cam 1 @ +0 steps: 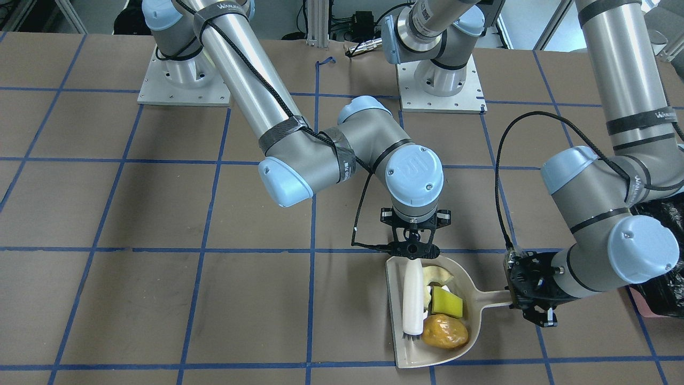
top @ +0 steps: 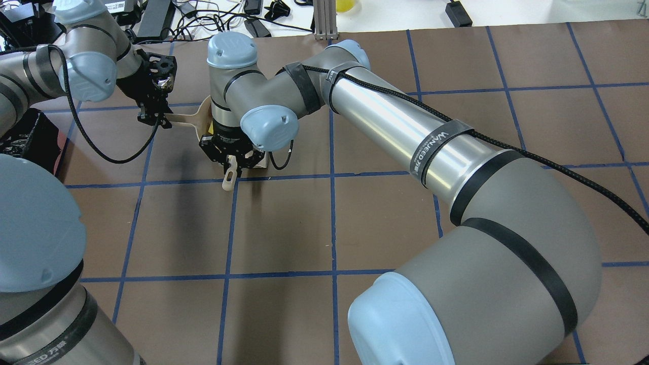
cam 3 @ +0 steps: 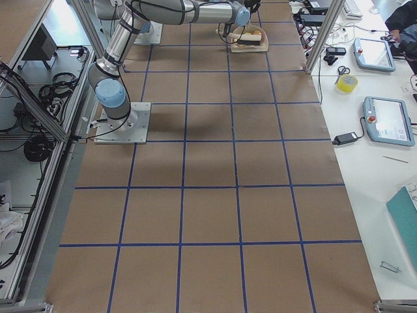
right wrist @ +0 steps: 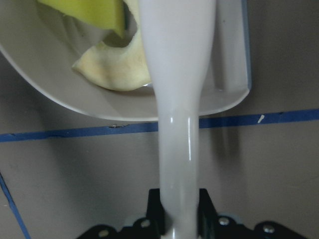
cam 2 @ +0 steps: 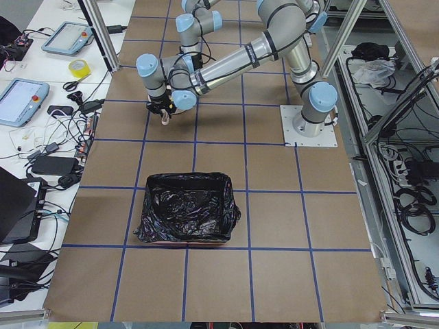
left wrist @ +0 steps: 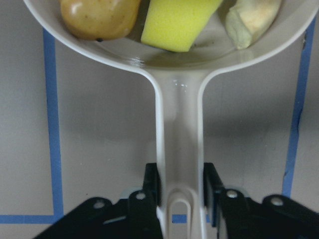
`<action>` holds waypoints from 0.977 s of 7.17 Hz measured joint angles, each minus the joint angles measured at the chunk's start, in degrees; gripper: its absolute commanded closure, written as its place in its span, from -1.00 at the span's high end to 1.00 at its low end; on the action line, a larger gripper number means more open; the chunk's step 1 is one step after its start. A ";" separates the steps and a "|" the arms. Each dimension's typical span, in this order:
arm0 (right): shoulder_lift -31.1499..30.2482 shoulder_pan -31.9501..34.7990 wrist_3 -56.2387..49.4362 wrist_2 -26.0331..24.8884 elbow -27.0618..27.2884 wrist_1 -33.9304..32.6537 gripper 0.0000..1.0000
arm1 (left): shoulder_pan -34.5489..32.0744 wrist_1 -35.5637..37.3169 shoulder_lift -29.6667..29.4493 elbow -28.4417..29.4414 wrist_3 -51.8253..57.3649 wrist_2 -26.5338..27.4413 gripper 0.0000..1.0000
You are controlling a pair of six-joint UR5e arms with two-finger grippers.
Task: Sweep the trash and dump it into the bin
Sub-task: 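Carry the loaded dustpan toward the black bin while the right gripper withdraws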
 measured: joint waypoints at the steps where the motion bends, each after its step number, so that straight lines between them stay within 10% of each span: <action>1: -0.90 -0.22 -0.05 -1.84 0.21 2.39 -1.00 | 0.00 0.00 0.00 0.00 -0.02 -0.10 -0.69; 7: -11.03 -9.20 -4.08 -8.55 7.46 13.85 -1.00 | 3.32 -0.32 0.82 1.59 0.25 -2.84 -0.73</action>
